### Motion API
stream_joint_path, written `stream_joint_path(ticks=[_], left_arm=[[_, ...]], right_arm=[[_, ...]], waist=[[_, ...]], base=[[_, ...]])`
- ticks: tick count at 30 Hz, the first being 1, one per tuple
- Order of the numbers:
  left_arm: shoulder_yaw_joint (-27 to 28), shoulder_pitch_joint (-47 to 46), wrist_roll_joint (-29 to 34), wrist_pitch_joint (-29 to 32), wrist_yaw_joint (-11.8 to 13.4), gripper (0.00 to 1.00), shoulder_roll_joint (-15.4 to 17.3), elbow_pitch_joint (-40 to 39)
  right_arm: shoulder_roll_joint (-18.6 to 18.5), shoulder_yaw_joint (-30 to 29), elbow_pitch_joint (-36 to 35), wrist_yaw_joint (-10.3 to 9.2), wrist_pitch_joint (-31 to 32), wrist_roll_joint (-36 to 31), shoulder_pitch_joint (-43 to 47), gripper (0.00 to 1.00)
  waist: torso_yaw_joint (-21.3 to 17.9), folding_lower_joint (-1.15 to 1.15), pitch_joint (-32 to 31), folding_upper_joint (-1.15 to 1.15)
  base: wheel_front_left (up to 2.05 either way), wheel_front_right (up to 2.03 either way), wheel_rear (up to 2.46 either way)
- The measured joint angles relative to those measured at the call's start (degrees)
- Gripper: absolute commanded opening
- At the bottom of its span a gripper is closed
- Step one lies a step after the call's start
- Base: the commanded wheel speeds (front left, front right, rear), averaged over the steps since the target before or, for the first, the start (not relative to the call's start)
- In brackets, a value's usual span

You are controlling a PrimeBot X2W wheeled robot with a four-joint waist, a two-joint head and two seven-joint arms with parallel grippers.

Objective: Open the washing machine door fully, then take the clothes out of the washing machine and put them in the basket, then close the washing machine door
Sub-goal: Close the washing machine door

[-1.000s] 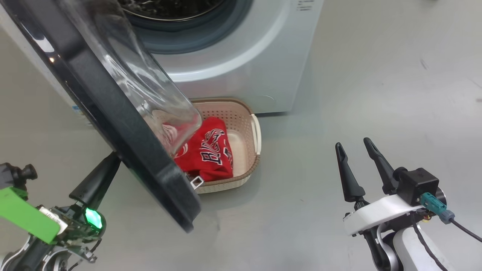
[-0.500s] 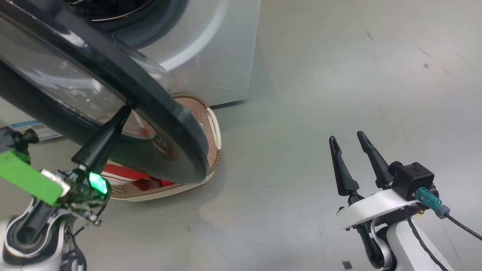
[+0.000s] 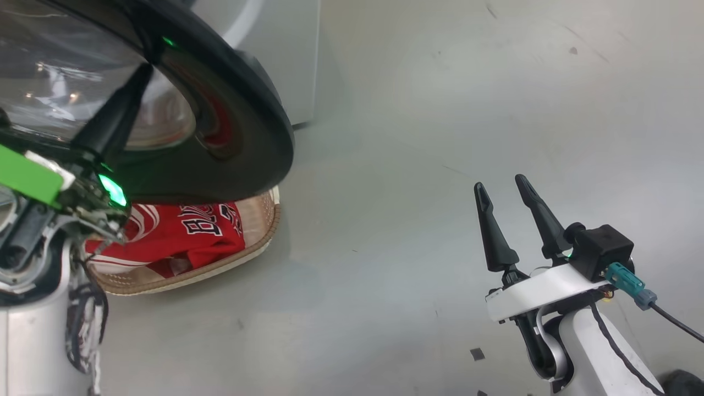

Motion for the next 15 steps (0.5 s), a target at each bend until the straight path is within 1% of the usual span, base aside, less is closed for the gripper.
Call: stream_joint_path(ticks=[2,3,6,9,12,15], left_arm=[[0.7,-2.9,0.9,-1.5,0.9,0.0,0.3,1.7],[0.7,-2.9,0.9,-1.5,0.9,0.0,0.3,1.7],[1.0,-5.8,2.6,-2.5,1.9,0.0,0.5,3.1],[1.0,-8.4,3.3,-3.0,2.3,0.0,0.8,4.4],[1.4,-11.0,3.7,-4.7,2.6,0.0,1.1,6.1],[2.4,-13.6,4.2,-6.4,2.6,0.0,1.1,7.9]], right_arm=[[0.3,0.0,0.2,0.02,-0.4,0.2,-0.6,1.0],[0.3,0.0,0.2,0.02,-0.4,0.2,-0.6,1.0],[0.6,0.0,0.5,0.49,-0.5,0.5,-1.2,1.0],[1.0,0.0,0.9,0.52,-0.6,0.8,-1.9,1.0],[1.3,0.1,1.5,1.02,-1.1,1.1,-2.7,1.0],[1.6,0.2,2.1,1.05,-1.1,1.3,-3.5,1.0]], waist=[[-1.0,0.0,1.2,0.0],[-1.0,0.0,1.2,0.0],[-2.0,0.0,2.4,0.0],[-3.0,0.0,3.5,0.0],[-4.2,0.0,4.5,0.0],[-5.3,0.0,5.4,0.0]], base=[[0.0,0.0,0.0],[0.0,0.0,0.0],[0.0,0.0,0.0],[0.0,0.0,0.0],[0.0,0.0,0.0],[0.0,0.0,0.0]])
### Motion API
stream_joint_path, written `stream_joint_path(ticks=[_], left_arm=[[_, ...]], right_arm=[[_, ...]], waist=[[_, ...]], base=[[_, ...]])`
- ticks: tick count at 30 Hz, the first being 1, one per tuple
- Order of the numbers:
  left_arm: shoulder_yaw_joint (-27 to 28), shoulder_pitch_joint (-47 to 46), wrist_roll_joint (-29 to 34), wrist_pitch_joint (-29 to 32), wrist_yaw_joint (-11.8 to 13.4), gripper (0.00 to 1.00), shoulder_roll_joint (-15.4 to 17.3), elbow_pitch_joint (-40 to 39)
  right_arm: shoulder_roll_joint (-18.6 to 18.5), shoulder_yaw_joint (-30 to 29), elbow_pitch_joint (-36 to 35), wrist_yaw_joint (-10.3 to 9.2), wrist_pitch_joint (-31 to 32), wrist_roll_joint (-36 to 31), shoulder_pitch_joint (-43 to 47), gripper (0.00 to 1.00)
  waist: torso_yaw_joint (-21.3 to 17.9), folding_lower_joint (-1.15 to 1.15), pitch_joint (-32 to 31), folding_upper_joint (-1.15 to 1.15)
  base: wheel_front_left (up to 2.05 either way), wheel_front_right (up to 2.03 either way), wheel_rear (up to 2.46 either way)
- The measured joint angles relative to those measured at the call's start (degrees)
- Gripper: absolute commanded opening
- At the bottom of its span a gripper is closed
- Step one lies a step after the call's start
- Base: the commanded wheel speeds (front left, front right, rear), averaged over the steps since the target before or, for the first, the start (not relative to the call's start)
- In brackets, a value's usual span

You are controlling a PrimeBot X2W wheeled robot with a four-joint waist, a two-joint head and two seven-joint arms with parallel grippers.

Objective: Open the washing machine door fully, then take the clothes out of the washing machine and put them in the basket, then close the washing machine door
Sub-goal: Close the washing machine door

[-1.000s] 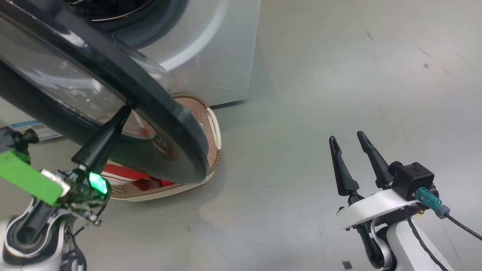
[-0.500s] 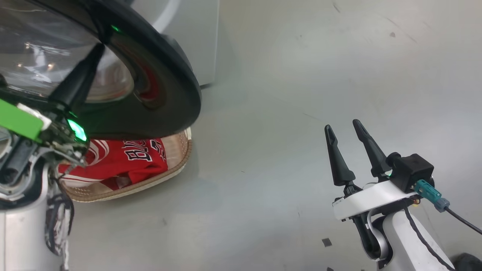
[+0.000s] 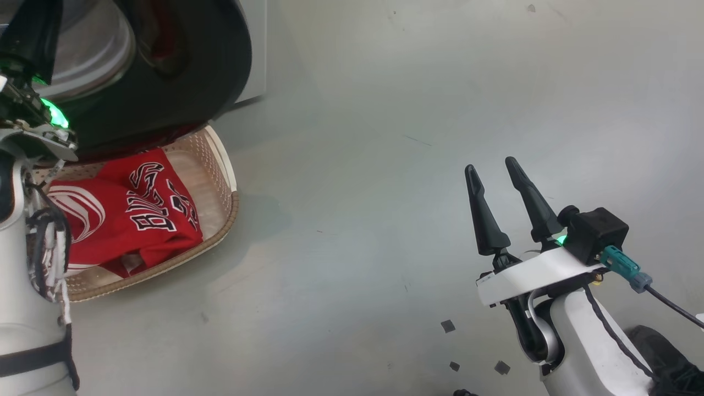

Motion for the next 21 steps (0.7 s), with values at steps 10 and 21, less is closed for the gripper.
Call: stream_joint_path(ticks=[10,21], left_arm=[[1.9,-6.0,2.7,-4.5,-1.2,0.0,0.2,5.9],[1.7,-9.4,3.4,-6.8,-4.0,0.0,-0.5,11.4]], right_arm=[[0.7,-0.3,2.4,0.46,-0.6,0.9,-0.8,1.0],[0.9,-0.9,3.9,0.63,-1.1,1.2,-1.6,1.0]], waist=[[-3.6,0.0,1.4,0.0],[-3.8,0.0,1.3,0.0]], base=[[0.0,0.0,0.0],[0.0,0.0,0.0]])
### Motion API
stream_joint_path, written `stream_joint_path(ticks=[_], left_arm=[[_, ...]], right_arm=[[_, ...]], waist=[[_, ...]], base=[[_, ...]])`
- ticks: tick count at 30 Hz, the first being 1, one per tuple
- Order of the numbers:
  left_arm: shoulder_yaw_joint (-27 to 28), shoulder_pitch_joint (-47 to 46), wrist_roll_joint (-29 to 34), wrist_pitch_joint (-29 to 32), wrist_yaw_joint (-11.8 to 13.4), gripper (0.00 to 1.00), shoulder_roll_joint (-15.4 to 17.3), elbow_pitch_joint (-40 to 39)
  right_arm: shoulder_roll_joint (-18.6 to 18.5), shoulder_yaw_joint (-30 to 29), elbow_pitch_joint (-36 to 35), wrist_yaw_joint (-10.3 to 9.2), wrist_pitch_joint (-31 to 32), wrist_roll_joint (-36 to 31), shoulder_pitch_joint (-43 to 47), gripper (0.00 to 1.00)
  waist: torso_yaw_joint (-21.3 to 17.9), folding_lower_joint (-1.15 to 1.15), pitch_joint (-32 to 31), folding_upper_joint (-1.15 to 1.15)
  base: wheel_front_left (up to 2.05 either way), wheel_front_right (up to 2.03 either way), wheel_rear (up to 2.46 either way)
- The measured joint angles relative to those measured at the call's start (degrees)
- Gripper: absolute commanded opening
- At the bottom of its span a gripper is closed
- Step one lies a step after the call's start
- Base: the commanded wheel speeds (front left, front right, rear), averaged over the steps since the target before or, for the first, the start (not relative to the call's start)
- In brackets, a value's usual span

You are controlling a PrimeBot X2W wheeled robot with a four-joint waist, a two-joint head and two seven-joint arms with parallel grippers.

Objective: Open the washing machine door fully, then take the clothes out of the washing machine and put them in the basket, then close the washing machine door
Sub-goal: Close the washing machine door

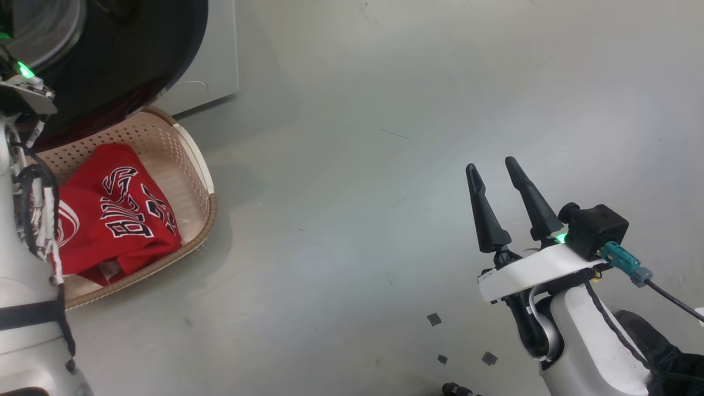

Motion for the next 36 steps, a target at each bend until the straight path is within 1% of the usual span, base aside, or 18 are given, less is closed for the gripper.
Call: stream_joint_path(ticks=[6,9,11,14,18,22,29,31,32,33,34,35,36], left_arm=[[-1.7,0.1,-1.2,2.3,-2.5,0.0,-1.5,1.1],[-1.7,1.2,-2.4,2.9,-3.4,0.0,-2.7,0.9],[-1.4,2.7,-2.9,3.2,-3.8,0.0,-2.8,0.6],[-0.4,6.0,-5.0,3.4,-4.3,0.0,-3.1,-0.1],[-0.1,11.0,-5.2,3.6,-4.4,0.0,-3.2,-1.6],[0.5,16.3,-6.0,3.8,-4.4,0.0,-4.2,-3.3],[1.8,24.0,-8.1,2.8,-4.4,0.0,-4.9,-11.2],[1.5,26.3,-8.4,2.8,-4.4,0.31,-5.2,-12.7],[1.4,27.4,-8.6,2.8,-4.4,0.45,-5.3,-13.3],[1.4,28.5,-8.9,2.7,-4.4,0.55,-5.4,-14.0],[1.4,29.5,-9.1,2.5,-4.4,0.86,-5.4,-14.6],[1.4,30.3,-9.1,2.2,-4.4,1.0,-5.4,-15.1],[1.3,31.2,-9.1,2.0,-4.4,1.0,-5.4,-15.7]], right_arm=[[0.0,-0.7,0.7,0.01,-0.1,-0.1,-0.1,1.0],[0.0,-1.1,0.9,0.01,-0.2,-0.1,-0.1,1.0],[-0.2,-1.3,1.1,0.01,-0.2,-0.2,-0.1,1.0],[-0.4,-1.5,1.4,0.01,-0.2,-0.6,-0.1,1.0],[-0.8,-1.6,1.9,0.27,-0.2,-1.0,-0.1,1.0],[-1.6,-1.7,2.4,0.34,-0.2,-1.7,-0.1,1.0],[-2.6,-2.3,3.0,0.29,-0.2,-2.2,0.7,1.0],[-3.4,-2.9,3.1,0.22,-0.2,-2.3,1.3,1.0],[-3.6,-3.1,3.1,0.18,-0.2,-2.4,1.5,1.0],[-3.8,-3.3,3.2,0.16,-0.2,-2.5,1.7,1.0],[-3.9,-3.3,3.2,0.15,-0.2,-2.7,2.0,1.0],[-4.0,-3.3,3.2,0.15,-0.2,-2.7,2.1,1.0],[-4.0,-3.4,3.2,0.13,-0.2,-2.7,2.3,1.0]], waist=[[1.2,0.0,-0.6,0.0],[2.1,0.0,-0.9,0.0],[2.7,0.0,-1.1,0.0],[3.8,0.0,-1.6,0.0],[5.3,0.0,-2.5,0.0],[6.8,0.0,-3.7,0.0],[9.6,0.0,-6.3,0.0],[10.6,0.0,-7.0,0.0],[11.1,0.0,-7.3,0.0],[11.6,0.0,-7.7,0.0],[12.1,0.0,-8.0,0.0],[12.6,0.0,-8.4,0.0],[13.1,0.0,-8.8,0.0]], base=[[0.0,0.0,0.0],[0.0,0.0,0.0],[0.0,0.0,0.0],[0.0,0.0,0.0],[0.0,0.0,0.0],[0.0,0.0,0.0],[0.0,0.0,0.0],[0.0,0.0,0.0],[0.0,0.0,0.0],[0.0,0.0,0.0],[0.0,0.0,0.0],[0.0,0.0,0.0],[0.0,0.0,0.0]])
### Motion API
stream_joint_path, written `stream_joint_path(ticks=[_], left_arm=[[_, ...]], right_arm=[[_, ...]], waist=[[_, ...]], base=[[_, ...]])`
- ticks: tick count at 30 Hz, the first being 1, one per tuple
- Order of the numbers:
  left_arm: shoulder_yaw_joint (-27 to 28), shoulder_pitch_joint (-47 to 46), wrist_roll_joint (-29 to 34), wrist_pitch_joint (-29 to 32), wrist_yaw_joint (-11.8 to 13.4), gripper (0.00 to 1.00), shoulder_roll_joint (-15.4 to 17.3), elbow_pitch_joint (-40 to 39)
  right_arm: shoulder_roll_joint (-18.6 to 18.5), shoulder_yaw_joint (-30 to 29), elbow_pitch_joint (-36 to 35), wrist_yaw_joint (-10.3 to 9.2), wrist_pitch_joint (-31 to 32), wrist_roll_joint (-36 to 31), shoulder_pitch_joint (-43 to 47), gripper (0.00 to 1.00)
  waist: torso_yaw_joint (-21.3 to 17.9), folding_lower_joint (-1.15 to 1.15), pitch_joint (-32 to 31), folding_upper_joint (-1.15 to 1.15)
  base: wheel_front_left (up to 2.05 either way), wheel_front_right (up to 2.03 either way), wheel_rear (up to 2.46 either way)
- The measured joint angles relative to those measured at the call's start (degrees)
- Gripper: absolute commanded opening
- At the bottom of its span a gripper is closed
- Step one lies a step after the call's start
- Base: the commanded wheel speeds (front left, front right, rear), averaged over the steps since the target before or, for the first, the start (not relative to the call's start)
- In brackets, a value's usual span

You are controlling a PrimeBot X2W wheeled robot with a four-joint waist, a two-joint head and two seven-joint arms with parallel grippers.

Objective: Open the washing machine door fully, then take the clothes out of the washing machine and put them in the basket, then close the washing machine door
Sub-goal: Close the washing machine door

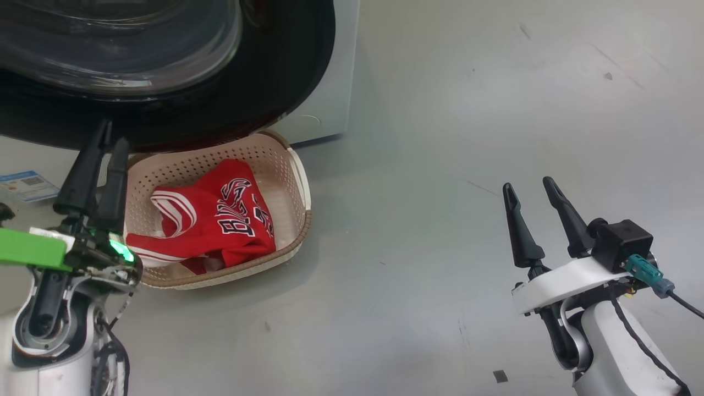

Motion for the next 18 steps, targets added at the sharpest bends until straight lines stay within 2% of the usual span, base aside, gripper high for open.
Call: stream_joint_path(ticks=[12,18], left_arm=[[-0.7,8.5,0.6,-4.9,0.0,1.0,0.0,-6.4],[-0.8,12.9,9.4,-9.5,0.0,1.0,0.0,-9.8]], right_arm=[[-0.2,-0.5,-0.1,-0.93,0.0,0.0,2.9,1.0],[-0.6,-0.9,-0.4,-1.4,0.0,0.0,4.1,1.0]], waist=[[4.8,0.0,-4.3,0.0],[6.9,0.0,-6.2,0.0]], base=[[0.0,0.0,0.0],[0.0,0.0,0.0]])
